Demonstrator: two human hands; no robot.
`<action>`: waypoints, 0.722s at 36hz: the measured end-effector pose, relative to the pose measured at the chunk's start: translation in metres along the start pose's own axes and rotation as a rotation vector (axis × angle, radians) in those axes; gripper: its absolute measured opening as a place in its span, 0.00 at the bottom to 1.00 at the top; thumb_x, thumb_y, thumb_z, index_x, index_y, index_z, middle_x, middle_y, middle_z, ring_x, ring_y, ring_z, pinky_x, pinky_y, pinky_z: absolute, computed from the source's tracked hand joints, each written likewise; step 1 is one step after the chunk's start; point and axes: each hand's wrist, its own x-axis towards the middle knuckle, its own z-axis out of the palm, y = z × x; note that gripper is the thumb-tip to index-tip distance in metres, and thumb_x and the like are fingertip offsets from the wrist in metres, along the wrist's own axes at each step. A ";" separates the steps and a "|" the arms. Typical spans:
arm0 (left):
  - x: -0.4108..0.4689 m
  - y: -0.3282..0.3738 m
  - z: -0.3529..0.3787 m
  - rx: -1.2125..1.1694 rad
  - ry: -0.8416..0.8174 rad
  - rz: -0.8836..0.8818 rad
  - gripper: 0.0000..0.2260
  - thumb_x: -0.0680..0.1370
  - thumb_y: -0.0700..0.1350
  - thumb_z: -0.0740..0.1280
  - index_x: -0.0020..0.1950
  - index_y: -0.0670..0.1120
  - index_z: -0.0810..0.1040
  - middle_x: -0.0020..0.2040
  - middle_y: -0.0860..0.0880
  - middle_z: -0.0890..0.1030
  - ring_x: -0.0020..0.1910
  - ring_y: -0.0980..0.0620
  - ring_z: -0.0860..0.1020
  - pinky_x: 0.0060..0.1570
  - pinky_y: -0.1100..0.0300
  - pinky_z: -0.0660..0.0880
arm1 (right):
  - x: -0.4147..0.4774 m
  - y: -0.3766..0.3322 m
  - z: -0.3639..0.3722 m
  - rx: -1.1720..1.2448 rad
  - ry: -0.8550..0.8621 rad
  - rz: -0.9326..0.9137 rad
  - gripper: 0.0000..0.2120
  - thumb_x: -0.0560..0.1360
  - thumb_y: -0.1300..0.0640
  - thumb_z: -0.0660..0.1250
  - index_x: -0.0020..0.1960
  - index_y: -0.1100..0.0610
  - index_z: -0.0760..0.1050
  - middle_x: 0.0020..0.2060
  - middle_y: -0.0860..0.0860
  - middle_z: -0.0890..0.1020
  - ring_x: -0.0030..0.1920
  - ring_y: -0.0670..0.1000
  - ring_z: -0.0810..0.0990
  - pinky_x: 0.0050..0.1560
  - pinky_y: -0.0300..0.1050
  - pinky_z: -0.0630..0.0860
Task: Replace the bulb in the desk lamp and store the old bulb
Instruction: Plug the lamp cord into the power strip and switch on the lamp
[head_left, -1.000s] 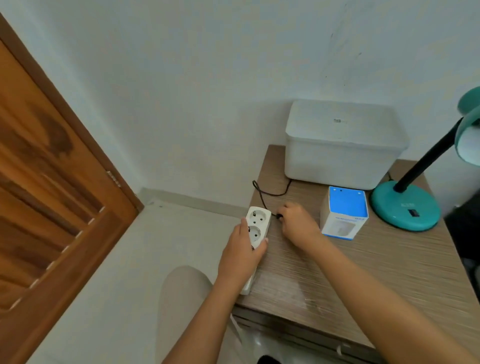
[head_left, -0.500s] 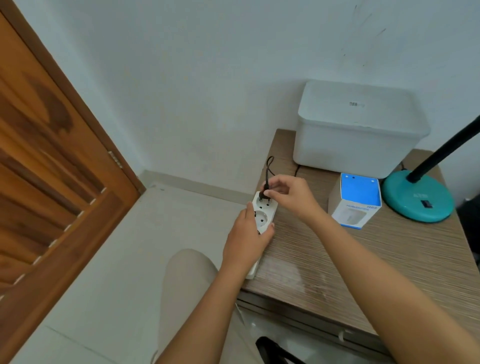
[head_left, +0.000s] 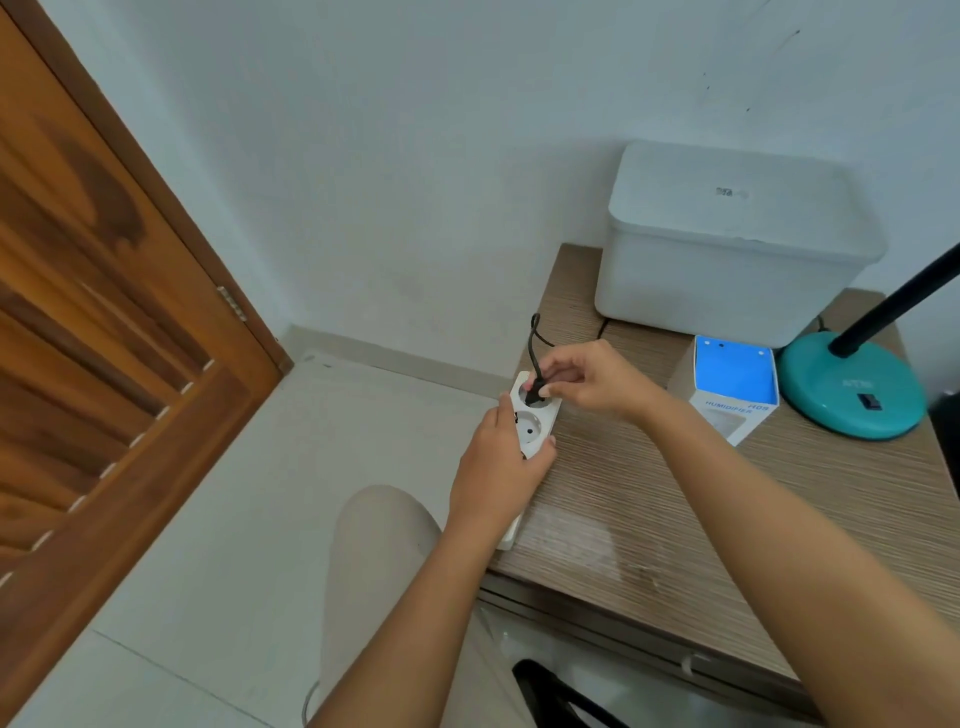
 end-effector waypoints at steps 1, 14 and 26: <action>0.000 0.000 0.000 0.000 0.003 0.001 0.29 0.76 0.55 0.63 0.73 0.47 0.59 0.57 0.50 0.73 0.53 0.51 0.74 0.46 0.59 0.72 | 0.000 -0.001 0.000 -0.004 -0.014 0.000 0.09 0.72 0.71 0.67 0.47 0.60 0.80 0.45 0.55 0.85 0.44 0.39 0.83 0.48 0.28 0.76; 0.001 -0.002 0.002 0.012 0.012 0.009 0.27 0.76 0.56 0.63 0.71 0.47 0.62 0.55 0.50 0.74 0.51 0.51 0.75 0.45 0.60 0.72 | 0.000 0.000 0.014 -0.041 0.208 0.060 0.08 0.68 0.65 0.73 0.48 0.61 0.82 0.43 0.56 0.85 0.42 0.46 0.82 0.45 0.26 0.77; 0.000 -0.001 0.002 0.000 0.010 0.012 0.27 0.76 0.55 0.64 0.71 0.46 0.62 0.55 0.49 0.74 0.51 0.51 0.74 0.45 0.59 0.73 | 0.000 -0.007 0.029 -0.163 0.336 0.139 0.05 0.66 0.65 0.73 0.42 0.60 0.82 0.35 0.51 0.83 0.37 0.45 0.80 0.39 0.28 0.76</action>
